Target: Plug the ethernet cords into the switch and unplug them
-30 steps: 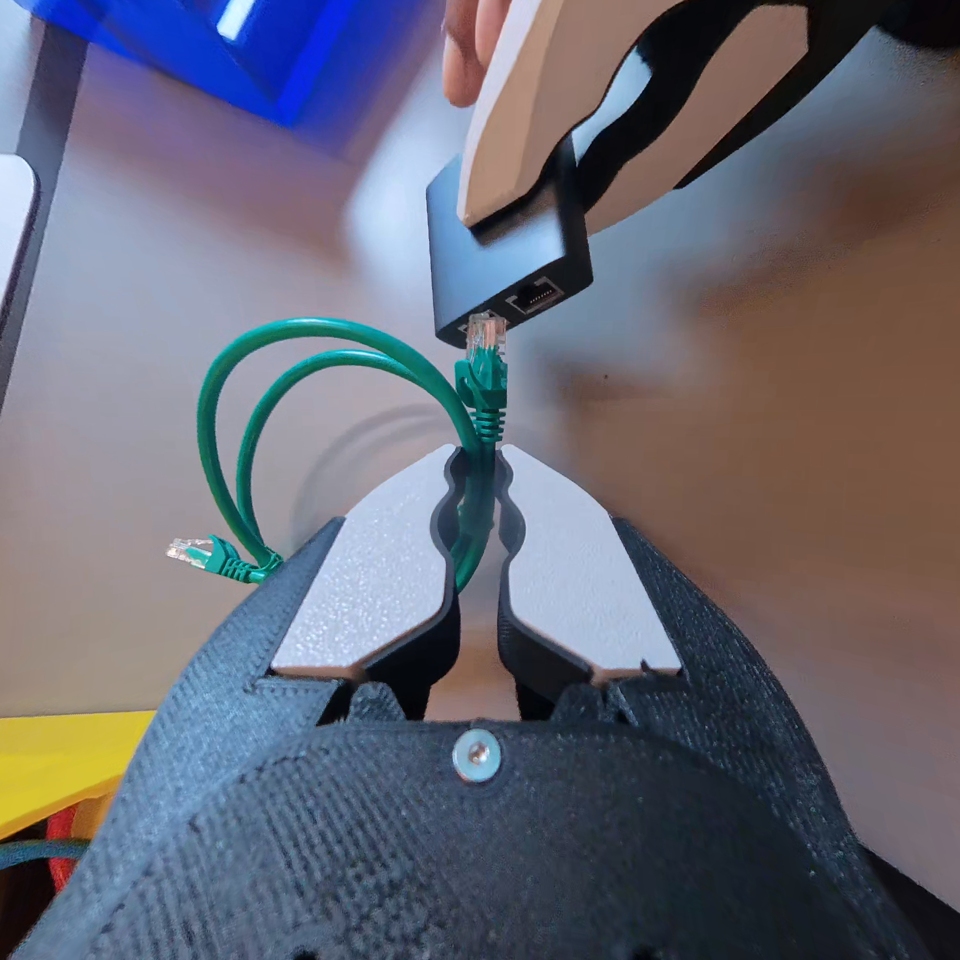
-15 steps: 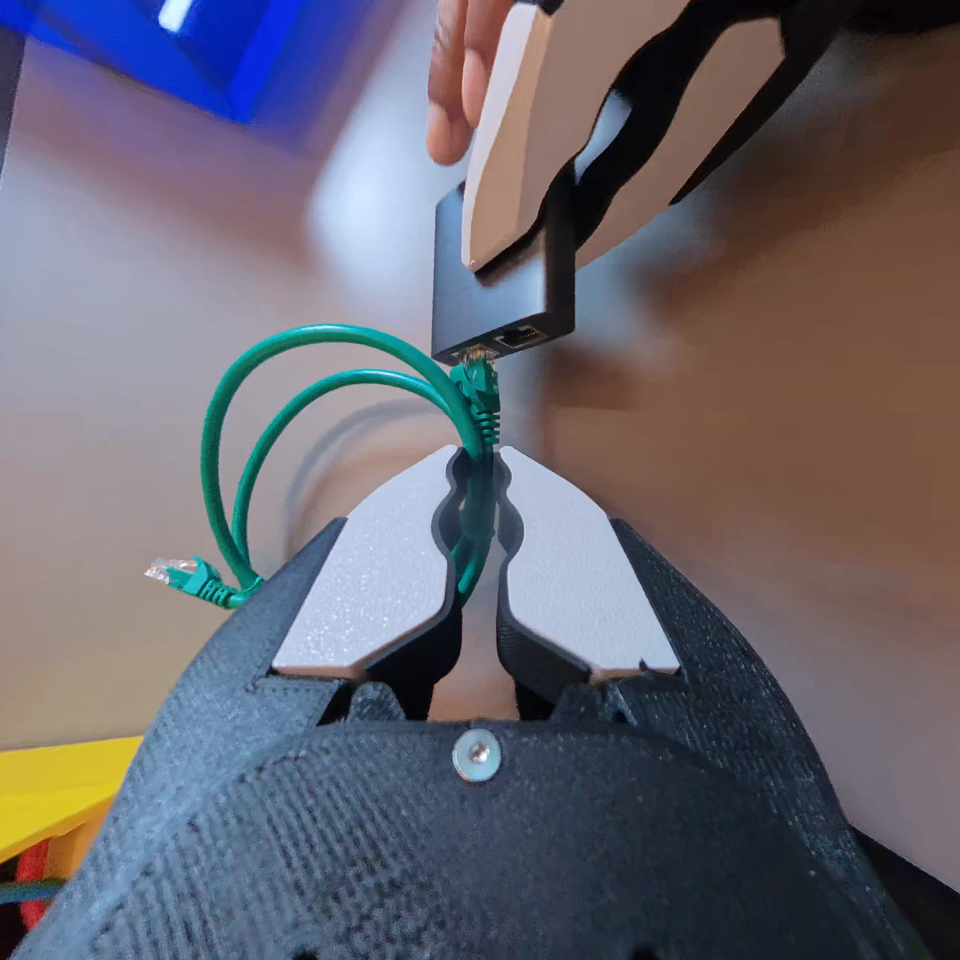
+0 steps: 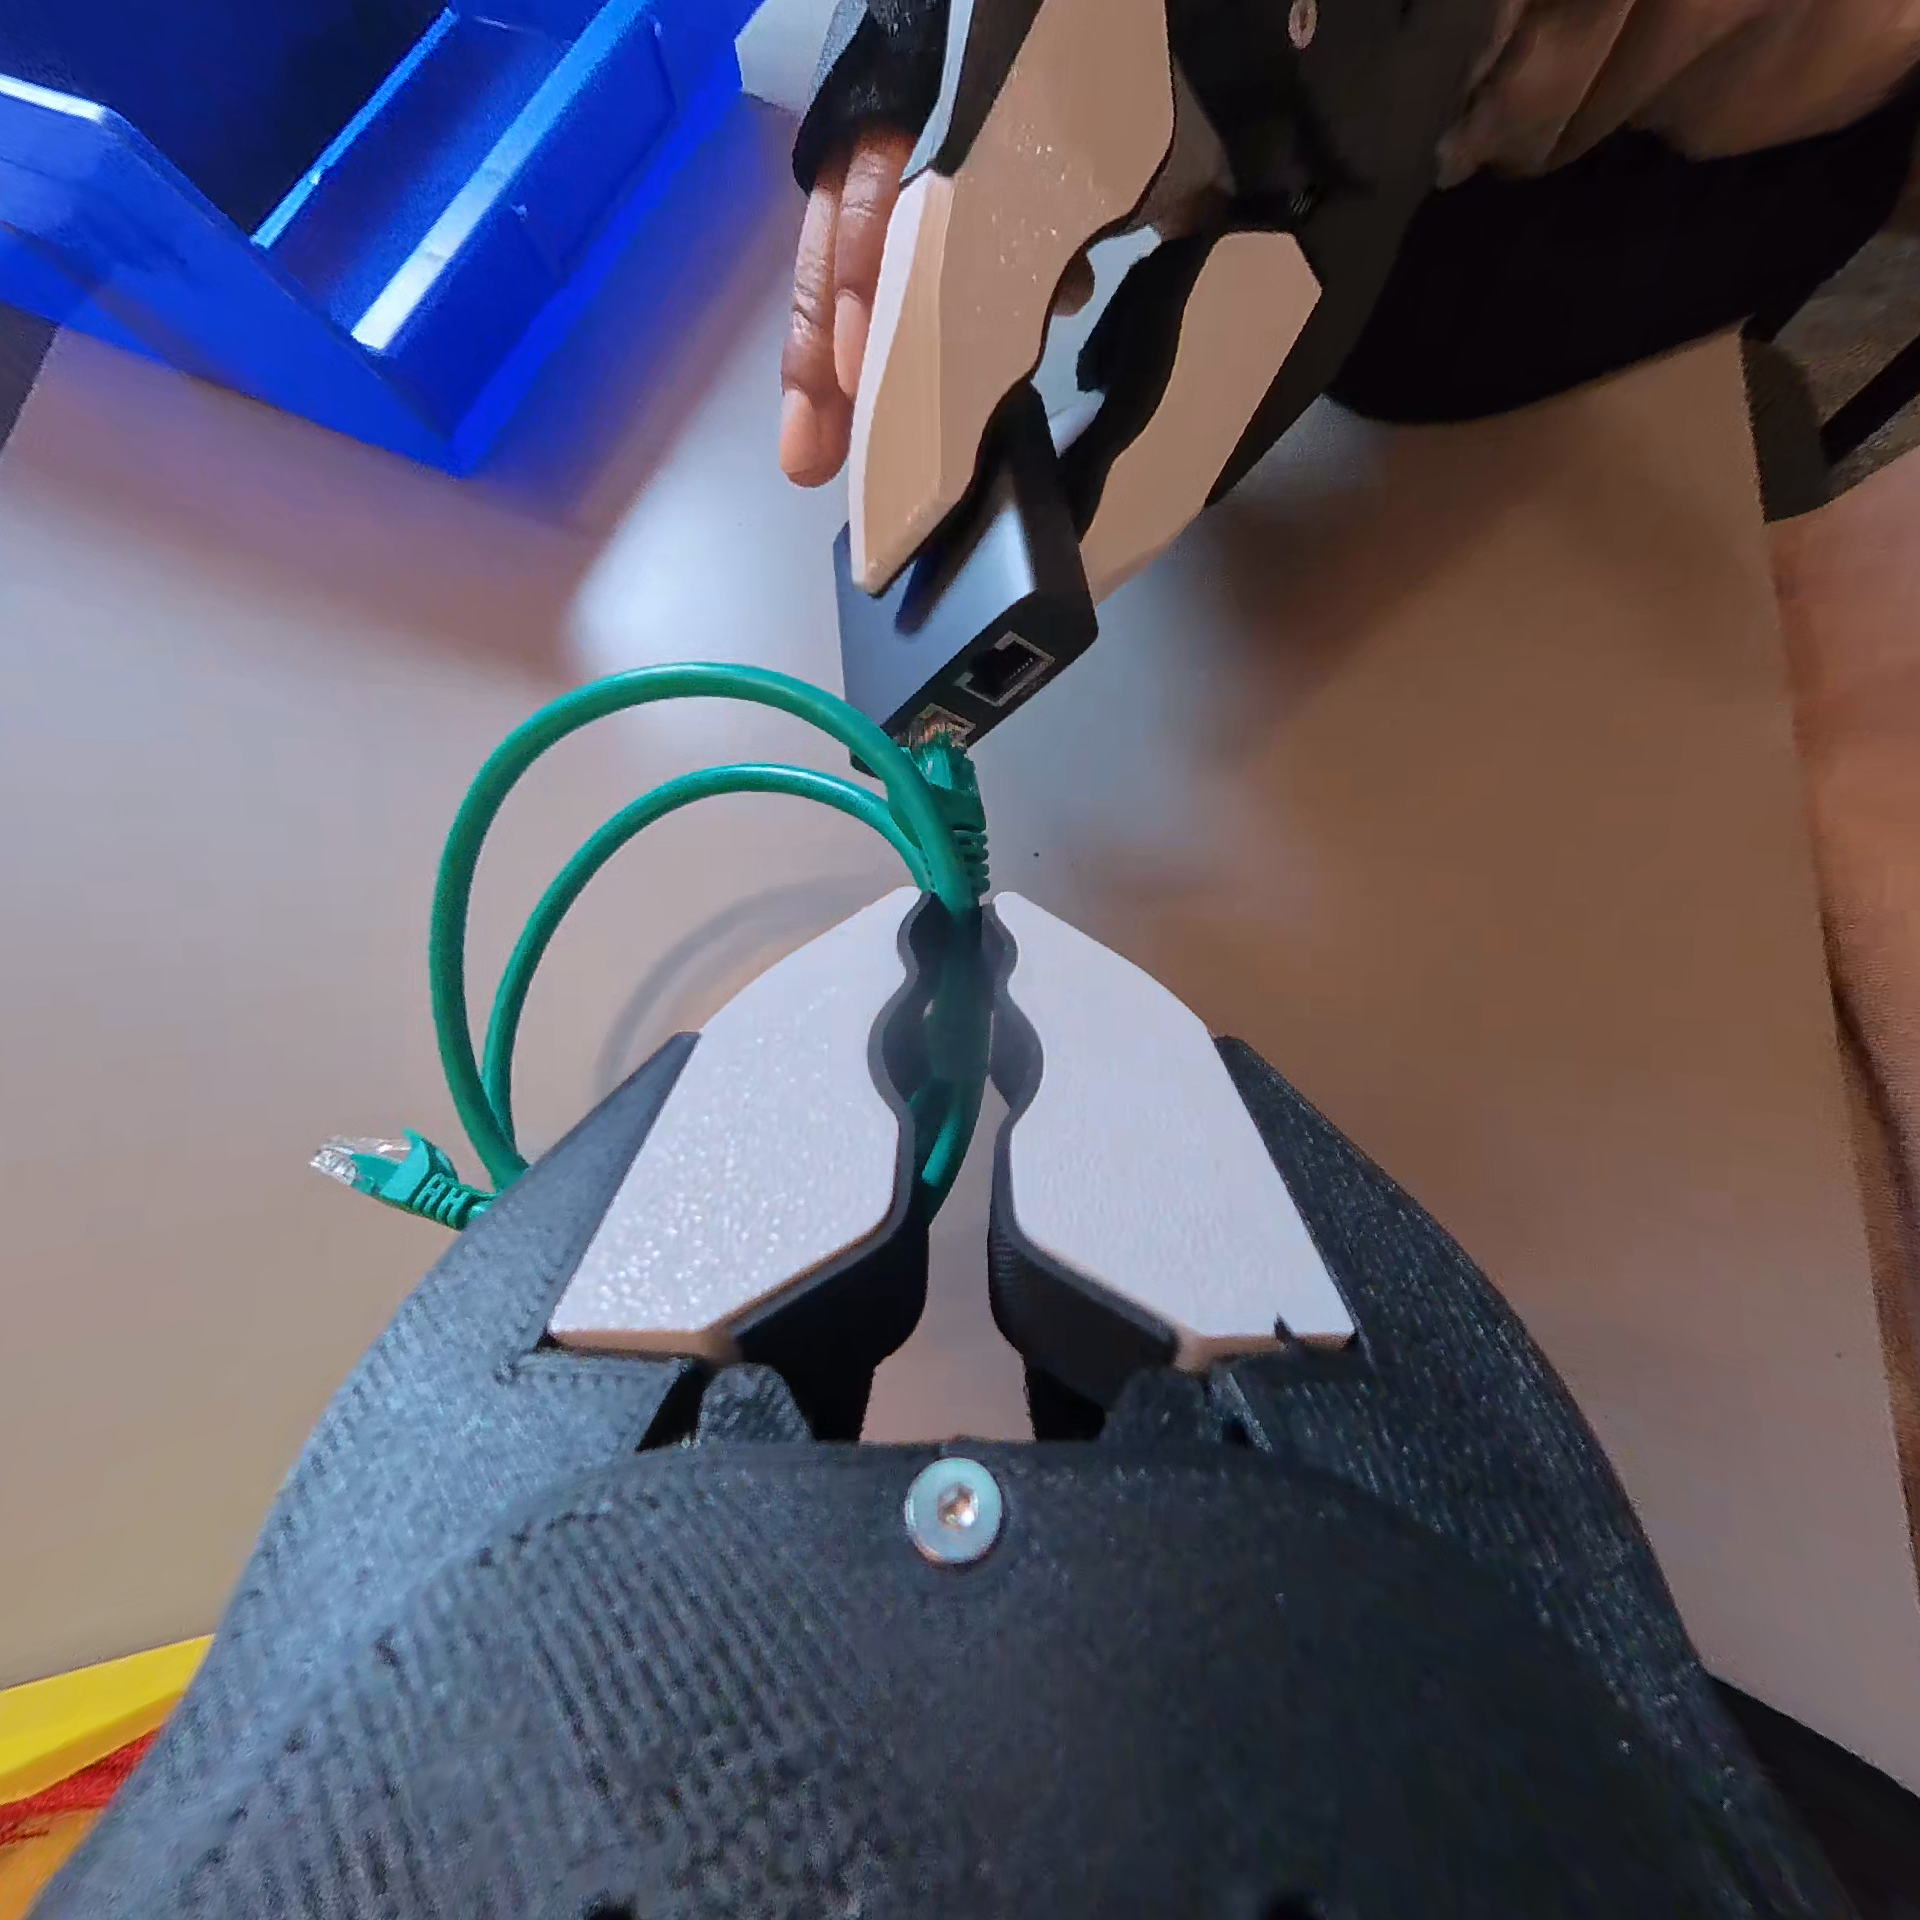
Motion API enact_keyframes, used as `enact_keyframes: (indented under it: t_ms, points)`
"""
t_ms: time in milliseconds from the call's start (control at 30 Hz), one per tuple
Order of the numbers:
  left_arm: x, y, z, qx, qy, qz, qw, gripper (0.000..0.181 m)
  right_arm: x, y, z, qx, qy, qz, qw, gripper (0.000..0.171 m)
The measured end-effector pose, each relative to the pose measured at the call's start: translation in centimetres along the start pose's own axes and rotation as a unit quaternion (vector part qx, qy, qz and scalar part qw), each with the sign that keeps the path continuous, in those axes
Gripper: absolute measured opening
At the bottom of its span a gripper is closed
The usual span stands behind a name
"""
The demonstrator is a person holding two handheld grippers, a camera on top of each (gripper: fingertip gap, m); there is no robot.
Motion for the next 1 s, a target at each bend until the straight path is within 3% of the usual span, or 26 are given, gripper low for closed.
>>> enact_keyframes:
  t_ms: [267, 533, 800, 1000]
  points:
    - [0.2, -0.4, -0.4, -0.001, -0.009, 0.009, 1.000, 0.008, -0.2, -0.3, 0.9, 0.018, 0.041, 0.011, 0.999, 0.030]
    - [-0.9, -0.7, 0.6, -0.016, 0.029, 0.011, 0.999, 0.007, -0.2, 1.2, 0.7, 0.053, 0.031, -0.024, 0.998, 0.022]
    - [-1.7, -1.7, 0.8, -0.041, 0.048, 0.029, 0.998, 0.006, 0.0, 2.5, 0.7, 0.008, 0.001, -0.089, 0.996, 0.022]
    - [-0.5, -0.6, 0.1, -0.029, 0.012, 0.003, 0.999, 0.007, -0.3, 1.0, 0.6, -0.013, 0.016, -0.049, 0.999, 0.022]
Point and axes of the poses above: each gripper's, where its closed fingertips meet, x back along the fingers, z out of its underside, y = z × x across the jaws, the point moved 3 cm from there along x, back along the fingers, and after that the axes turned 6 degrees about z, right-handed, at the moved point
